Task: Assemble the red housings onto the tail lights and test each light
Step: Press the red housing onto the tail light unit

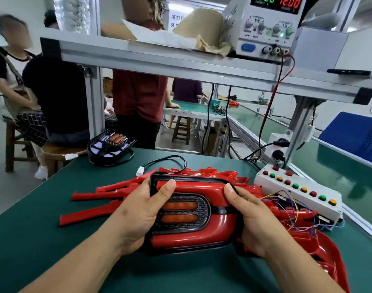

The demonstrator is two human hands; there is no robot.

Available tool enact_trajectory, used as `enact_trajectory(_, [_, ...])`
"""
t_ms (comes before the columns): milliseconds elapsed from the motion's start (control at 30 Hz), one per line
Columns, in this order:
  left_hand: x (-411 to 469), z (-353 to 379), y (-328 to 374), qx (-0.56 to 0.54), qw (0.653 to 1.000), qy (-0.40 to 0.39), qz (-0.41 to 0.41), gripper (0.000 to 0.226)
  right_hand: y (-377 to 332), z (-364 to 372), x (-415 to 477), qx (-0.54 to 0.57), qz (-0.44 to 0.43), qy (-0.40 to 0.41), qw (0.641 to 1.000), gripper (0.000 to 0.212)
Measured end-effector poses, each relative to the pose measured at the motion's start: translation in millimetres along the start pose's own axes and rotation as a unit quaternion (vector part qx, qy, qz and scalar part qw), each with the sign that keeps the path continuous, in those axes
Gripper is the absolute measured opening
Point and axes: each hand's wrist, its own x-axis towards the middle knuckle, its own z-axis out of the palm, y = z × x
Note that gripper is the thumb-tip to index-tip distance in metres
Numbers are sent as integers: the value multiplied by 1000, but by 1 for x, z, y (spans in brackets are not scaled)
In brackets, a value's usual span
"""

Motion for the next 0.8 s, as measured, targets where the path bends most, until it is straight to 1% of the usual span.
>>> enact_trajectory(100, [1,0,-1,-6,1000,0,2,40,0,1,1,15,-23,4,1000,36])
enact_trajectory(167, [4,3,-3,-5,1000,16,9,33,1,3,1,21,-33,13,999,29])
enact_trajectory(300, [6,8,-5,-11,999,36,17,27,5,4,2,16,-48,30,998,27])
enact_trajectory(367, [6,9,-4,-11,999,31,15,26,4,3,2,1,-46,32,998,34])
enact_trajectory(500, [5,6,-2,-21,999,25,-22,29,2,2,4,-38,-15,38,998,64])
enact_trajectory(600, [3,5,-2,-27,998,26,-50,34,2,1,6,-25,22,32,999,76])
enact_trajectory(667, [2,4,-1,-30,998,26,-58,35,2,1,7,-8,42,36,998,78])
enact_trajectory(800, [1,7,0,-25,997,27,-62,38,0,0,7,-2,40,34,999,68])
